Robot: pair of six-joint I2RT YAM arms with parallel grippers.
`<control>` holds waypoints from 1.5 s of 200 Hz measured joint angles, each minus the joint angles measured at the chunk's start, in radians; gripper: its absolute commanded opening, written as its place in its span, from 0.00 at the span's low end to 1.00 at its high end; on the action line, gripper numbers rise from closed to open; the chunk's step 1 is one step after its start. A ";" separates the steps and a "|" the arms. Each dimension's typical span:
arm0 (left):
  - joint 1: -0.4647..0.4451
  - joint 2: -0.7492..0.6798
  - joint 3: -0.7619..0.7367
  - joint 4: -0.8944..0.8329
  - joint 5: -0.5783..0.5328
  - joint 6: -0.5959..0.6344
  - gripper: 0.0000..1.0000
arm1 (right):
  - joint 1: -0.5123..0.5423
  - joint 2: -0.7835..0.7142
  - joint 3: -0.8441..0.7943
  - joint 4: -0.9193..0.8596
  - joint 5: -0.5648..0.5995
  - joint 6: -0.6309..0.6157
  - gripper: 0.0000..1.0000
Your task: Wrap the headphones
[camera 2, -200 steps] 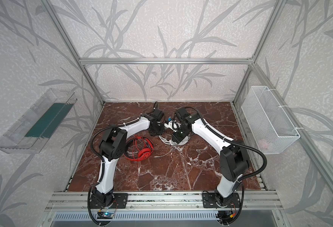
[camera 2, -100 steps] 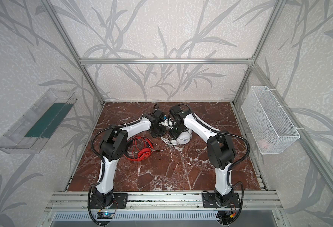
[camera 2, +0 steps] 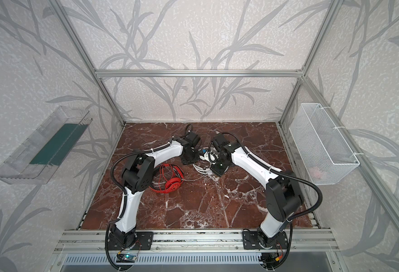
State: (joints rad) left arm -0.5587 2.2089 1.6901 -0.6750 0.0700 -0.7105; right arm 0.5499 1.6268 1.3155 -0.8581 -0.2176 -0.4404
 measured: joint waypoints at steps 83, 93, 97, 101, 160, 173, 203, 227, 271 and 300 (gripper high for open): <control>-0.005 0.018 0.032 -0.012 0.013 0.000 0.34 | -0.042 -0.060 -0.095 0.021 0.073 -0.015 0.00; -0.006 0.018 0.034 -0.009 0.014 0.000 0.40 | -0.042 -0.060 -0.097 0.022 0.084 -0.017 0.00; -0.007 0.018 0.035 -0.008 0.016 -0.003 0.42 | -0.043 -0.060 -0.097 0.023 0.087 -0.018 0.00; -0.008 0.018 0.035 -0.006 0.016 0.001 0.44 | -0.045 -0.060 -0.097 0.023 0.093 -0.018 0.00; -0.010 0.014 0.045 -0.008 0.031 0.002 0.76 | -0.080 -0.090 -0.145 0.037 0.110 -0.029 0.00; -0.010 0.014 0.053 -0.024 0.037 0.001 0.78 | -0.080 -0.095 -0.147 0.039 0.113 -0.032 0.00; -0.010 -0.009 0.062 -0.072 0.051 0.010 0.79 | -0.082 -0.096 -0.153 0.046 0.124 -0.034 0.00; -0.009 -0.066 0.062 -0.116 0.060 0.036 0.79 | -0.083 -0.096 -0.158 0.045 0.124 -0.033 0.00; -0.009 -0.208 0.061 -0.167 0.109 0.144 0.73 | -0.083 -0.096 -0.157 0.040 0.096 -0.013 0.00; -0.009 -0.252 0.034 -0.196 0.194 0.241 0.65 | -0.084 -0.097 -0.157 0.027 0.033 0.012 0.00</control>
State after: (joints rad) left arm -0.5678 1.9572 1.7237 -0.8711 0.2638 -0.4698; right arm 0.4660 1.5303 1.1584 -0.8310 -0.1848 -0.4282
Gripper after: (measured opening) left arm 0.673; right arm 0.055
